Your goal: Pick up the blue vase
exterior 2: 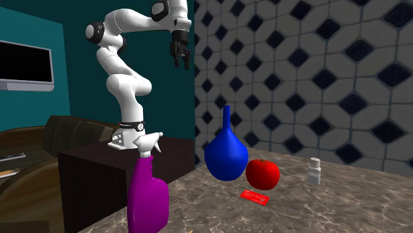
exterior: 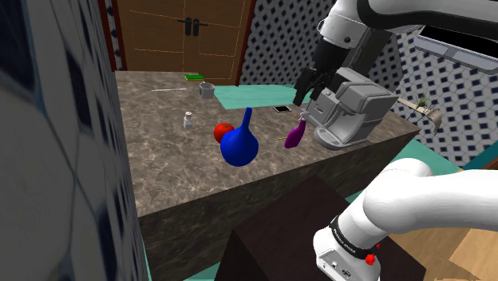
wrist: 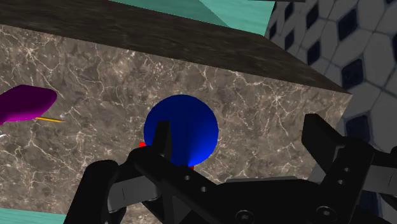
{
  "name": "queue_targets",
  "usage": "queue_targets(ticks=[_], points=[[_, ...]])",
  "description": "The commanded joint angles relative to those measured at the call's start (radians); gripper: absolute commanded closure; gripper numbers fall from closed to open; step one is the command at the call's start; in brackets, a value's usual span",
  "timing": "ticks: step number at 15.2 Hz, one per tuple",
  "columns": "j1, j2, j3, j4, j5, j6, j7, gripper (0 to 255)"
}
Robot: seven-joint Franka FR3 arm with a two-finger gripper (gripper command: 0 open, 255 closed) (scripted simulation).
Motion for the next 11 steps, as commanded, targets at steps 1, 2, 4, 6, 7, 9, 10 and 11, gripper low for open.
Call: queue_targets(ticks=[1,2,4,6,7,9,10,11], points=[[0.000,0.000,0.000,0.000,0.000,0.000,0.000,0],[-0.002,0.029,-0.003,-0.004,-0.004,0.035,-0.008,0],[-0.006,0.091,-0.009,-0.006,-0.010,0.105,-0.022,0],[-0.010,0.157,-0.014,-0.003,-0.016,0.173,-0.037,0],[-0.012,0.191,-0.017,0.001,-0.019,0.205,-0.043,0],[-0.015,0.262,-0.022,0.014,-0.025,0.269,-0.057,0],[-0.017,0.298,-0.025,0.022,-0.027,0.299,-0.063,0],[-0.018,0.335,-0.028,0.032,-0.029,0.329,-0.069,0]])
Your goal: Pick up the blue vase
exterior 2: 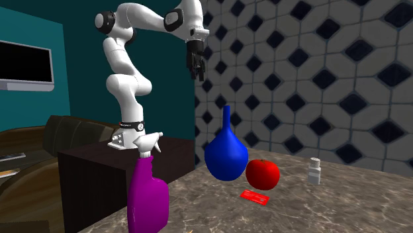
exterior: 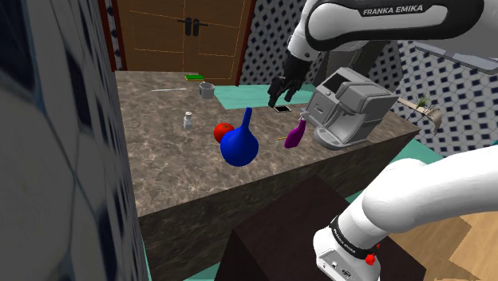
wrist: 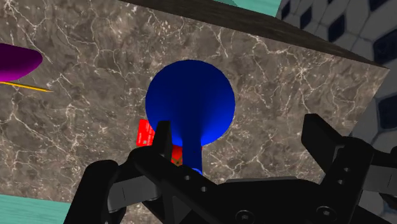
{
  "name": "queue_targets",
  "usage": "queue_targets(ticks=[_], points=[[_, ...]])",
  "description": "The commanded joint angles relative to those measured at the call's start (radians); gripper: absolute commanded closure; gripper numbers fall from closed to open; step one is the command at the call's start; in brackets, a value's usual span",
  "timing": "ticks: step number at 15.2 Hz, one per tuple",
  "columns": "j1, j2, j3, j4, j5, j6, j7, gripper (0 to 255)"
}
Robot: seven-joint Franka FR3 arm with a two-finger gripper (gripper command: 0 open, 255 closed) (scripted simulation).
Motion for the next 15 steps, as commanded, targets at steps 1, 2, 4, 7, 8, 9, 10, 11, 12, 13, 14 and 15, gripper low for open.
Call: queue_targets(ticks=[1,2,4,7,8,9,10,11,12,13,14,15], points=[[-0.001,0.079,-0.002,0.020,-0.003,0.065,-0.009,0],[-0.003,0.116,-0.004,0.033,-0.005,0.093,-0.015,0],[-0.005,0.193,-0.008,0.063,-0.008,0.144,-0.027,0],[-0.009,0.308,-0.014,0.118,-0.012,0.213,-0.044,0],[-0.010,0.346,-0.016,0.139,-0.013,0.233,-0.050,0],[-0.011,0.385,-0.018,0.162,-0.014,0.252,-0.055,0],[-0.012,0.424,-0.020,0.185,-0.014,0.269,-0.061,0],[-0.013,0.462,-0.021,0.210,-0.015,0.286,-0.066,0],[-0.014,0.489,-0.022,0.228,-0.015,0.296,-0.070,0],[-0.014,0.495,-0.022,0.221,-0.015,0.310,-0.070,0],[-0.014,0.501,-0.022,0.214,-0.014,0.323,-0.070,0],[-0.014,0.508,-0.022,0.207,-0.014,0.336,-0.071,0]])
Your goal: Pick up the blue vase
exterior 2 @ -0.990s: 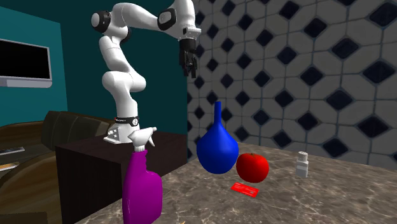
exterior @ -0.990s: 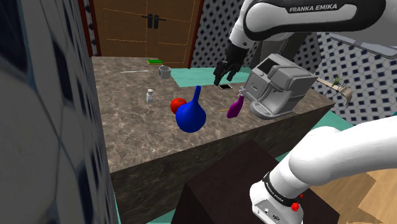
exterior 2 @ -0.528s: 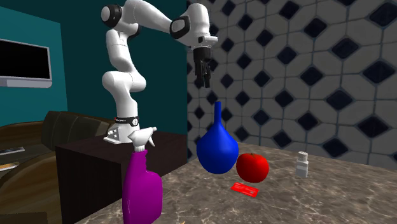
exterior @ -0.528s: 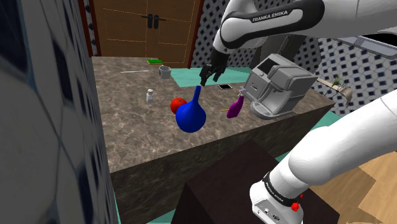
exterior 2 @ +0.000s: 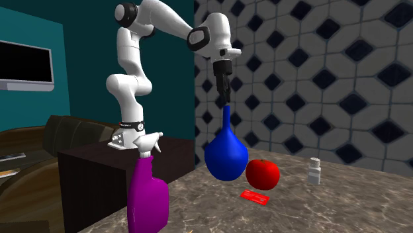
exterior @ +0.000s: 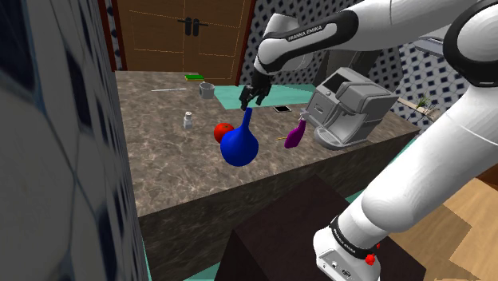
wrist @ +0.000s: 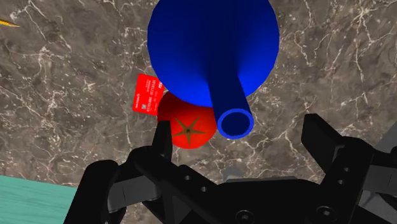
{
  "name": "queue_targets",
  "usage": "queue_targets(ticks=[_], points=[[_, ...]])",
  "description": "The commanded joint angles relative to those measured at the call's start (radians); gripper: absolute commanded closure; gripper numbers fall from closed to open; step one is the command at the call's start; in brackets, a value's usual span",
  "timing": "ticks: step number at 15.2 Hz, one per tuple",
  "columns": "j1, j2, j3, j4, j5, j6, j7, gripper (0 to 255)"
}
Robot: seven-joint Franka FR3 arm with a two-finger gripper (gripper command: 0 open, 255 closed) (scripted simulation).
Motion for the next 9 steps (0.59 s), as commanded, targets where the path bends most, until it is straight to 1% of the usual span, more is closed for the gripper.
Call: queue_targets(ticks=[1,4,6,7,9], points=[[0.001,0.020,0.001,-0.008,0.000,0.029,0.001,0],[0.001,0.041,0.001,-0.027,0.001,0.069,0.001,0],[0.001,0.045,0.001,-0.030,0.001,0.076,0.000,0],[0.001,0.045,0.001,-0.032,0.001,0.078,0.000,255],[0.001,0.045,0.001,-0.033,0.001,0.079,0.000,255]])
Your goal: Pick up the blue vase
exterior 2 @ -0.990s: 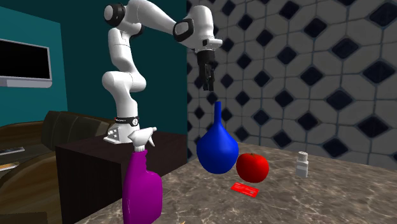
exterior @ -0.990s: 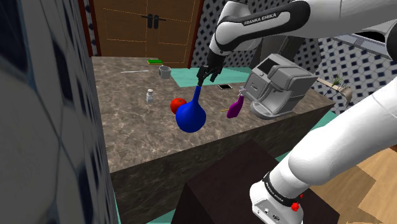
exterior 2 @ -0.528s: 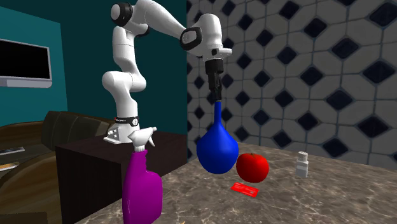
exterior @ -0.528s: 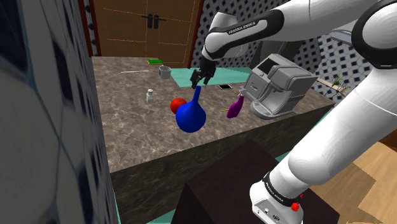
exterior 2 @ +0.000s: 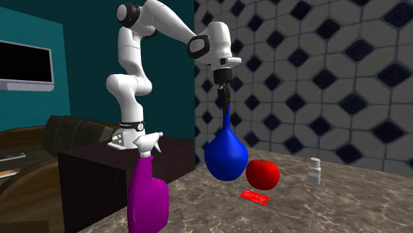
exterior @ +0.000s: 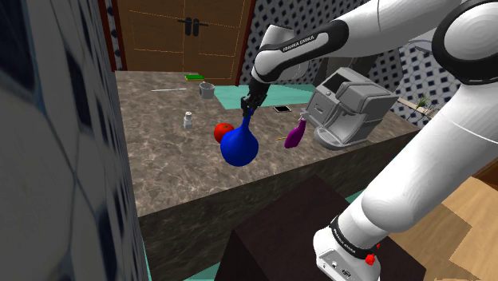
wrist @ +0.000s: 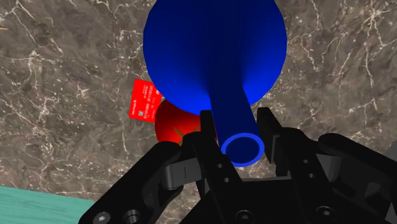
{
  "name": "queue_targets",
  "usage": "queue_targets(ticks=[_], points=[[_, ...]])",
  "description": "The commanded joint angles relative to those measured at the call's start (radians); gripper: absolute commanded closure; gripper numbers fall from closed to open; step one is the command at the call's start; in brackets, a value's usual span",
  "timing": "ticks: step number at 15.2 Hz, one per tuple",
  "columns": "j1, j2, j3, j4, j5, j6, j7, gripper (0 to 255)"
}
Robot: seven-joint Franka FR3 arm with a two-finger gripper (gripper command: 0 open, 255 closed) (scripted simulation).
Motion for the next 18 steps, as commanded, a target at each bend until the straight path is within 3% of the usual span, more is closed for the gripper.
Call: queue_targets(ticks=[1,7,18], points=[[0.000,0.000,0.000,-0.001,0.000,0.001,0.000,255],[0.000,0.001,0.000,0.003,0.000,-0.001,0.001,255],[0.000,-0.069,0.000,0.079,-0.002,-0.148,0.004,255]])
